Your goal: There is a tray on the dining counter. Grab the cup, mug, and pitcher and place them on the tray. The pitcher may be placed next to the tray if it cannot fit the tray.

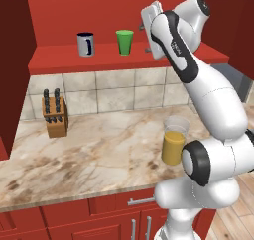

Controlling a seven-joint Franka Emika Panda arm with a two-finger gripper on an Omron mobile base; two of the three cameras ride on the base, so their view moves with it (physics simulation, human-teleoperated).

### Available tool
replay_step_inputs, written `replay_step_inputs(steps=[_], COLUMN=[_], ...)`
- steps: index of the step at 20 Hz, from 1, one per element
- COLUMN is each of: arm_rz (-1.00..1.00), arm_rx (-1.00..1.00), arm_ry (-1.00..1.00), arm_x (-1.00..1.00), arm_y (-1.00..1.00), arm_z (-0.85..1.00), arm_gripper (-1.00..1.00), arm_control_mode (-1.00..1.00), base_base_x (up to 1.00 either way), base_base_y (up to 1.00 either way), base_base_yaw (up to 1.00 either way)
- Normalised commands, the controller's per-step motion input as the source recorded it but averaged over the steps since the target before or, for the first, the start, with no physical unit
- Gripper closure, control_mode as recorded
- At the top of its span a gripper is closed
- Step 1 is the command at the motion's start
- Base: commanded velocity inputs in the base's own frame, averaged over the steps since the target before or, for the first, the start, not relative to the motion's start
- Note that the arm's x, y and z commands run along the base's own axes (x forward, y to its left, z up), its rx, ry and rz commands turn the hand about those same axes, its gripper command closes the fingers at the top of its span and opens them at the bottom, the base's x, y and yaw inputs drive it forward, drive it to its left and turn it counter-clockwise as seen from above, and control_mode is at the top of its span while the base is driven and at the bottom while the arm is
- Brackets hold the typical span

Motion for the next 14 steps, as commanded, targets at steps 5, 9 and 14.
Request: replay_step_inputs(steps=[5,9,14], arm_rz=[0.00,0.00,0.00], arm_rx=[0.00,0.00,0.00], arm_ry=[0.00,0.00,0.00], arm_x=[0.31,0.26,0.22], arm_y=[0.19,0.08,0.00], arm_z=[-0.01,-0.02,-0.04], arm_gripper=[-1.00,-1.00,-1.00], arm_control_mode=[-1.00,-1.00,-1.00], base_base_x=[0.00,0.00,0.00], base_base_y=[0.00,0.00,0.00], base_base_yaw=[0.00,0.00,0.00])
